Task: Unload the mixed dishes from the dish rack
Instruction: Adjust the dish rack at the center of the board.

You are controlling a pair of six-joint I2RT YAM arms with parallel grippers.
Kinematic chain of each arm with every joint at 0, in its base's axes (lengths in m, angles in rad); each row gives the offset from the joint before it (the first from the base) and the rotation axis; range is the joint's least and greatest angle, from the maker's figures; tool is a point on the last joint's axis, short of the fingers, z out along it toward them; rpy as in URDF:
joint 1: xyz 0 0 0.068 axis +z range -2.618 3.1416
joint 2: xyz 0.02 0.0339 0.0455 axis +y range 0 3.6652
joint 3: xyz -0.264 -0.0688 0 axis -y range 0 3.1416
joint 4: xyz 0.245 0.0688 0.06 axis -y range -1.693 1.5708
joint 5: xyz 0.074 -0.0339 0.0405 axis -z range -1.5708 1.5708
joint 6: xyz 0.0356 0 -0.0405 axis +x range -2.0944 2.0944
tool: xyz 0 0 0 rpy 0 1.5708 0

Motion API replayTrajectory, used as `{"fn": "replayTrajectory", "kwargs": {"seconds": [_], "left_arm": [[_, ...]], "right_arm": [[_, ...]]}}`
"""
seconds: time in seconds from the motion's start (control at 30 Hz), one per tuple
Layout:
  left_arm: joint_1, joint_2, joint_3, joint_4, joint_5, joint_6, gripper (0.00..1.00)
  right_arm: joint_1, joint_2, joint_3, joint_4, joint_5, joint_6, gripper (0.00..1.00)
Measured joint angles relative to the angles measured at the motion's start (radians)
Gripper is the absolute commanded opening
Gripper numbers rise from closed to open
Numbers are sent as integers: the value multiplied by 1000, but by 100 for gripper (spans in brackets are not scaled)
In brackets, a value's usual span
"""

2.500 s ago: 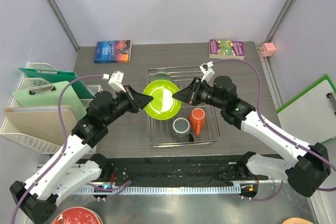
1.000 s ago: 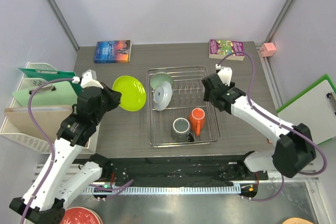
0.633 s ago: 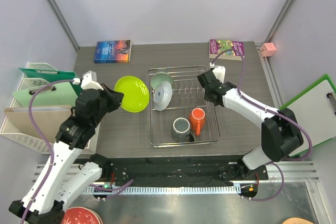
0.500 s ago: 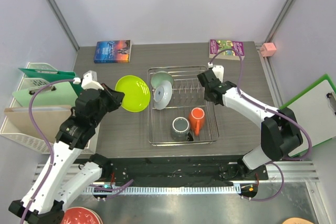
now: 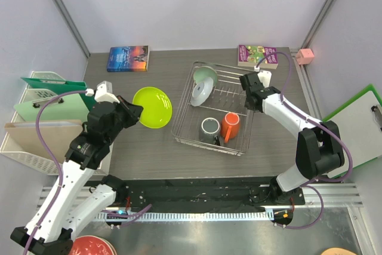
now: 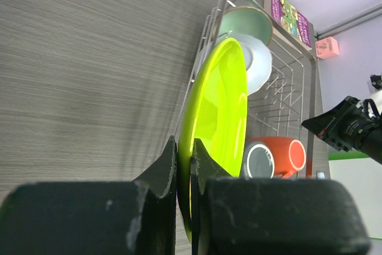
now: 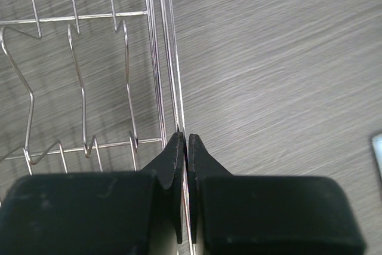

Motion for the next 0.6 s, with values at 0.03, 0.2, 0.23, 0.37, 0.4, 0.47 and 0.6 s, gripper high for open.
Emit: {"fn": "replayTrajectory", "kwargs": {"seconds": [0.03, 0.2, 0.23, 0.37, 0.4, 0.47, 0.6], "left_arm": [[0, 0, -3, 1, 0, 0, 0], [-4, 0, -17, 5, 2, 2, 0], [-5, 0, -19, 5, 2, 3, 0], [-10, 0, -26, 6, 2, 6, 0], [-10, 1, -27, 6, 2, 6, 0], [-11, 5, -29, 12, 2, 7, 0], [-11, 33, -50, 43, 1, -3, 0]], "right_arm": [[-12, 0, 0, -3, 5, 3, 1], [-59, -3, 0, -31, 39, 21, 1], [-64, -7, -2, -39, 43, 24, 1], [-76, -36, -23, -60, 51, 43, 1], [-77, -44, -28, -69, 51, 48, 1], [-78, -62, -39, -87, 50, 60, 1], [-86, -117, -74, -124, 29, 95, 1]]}}
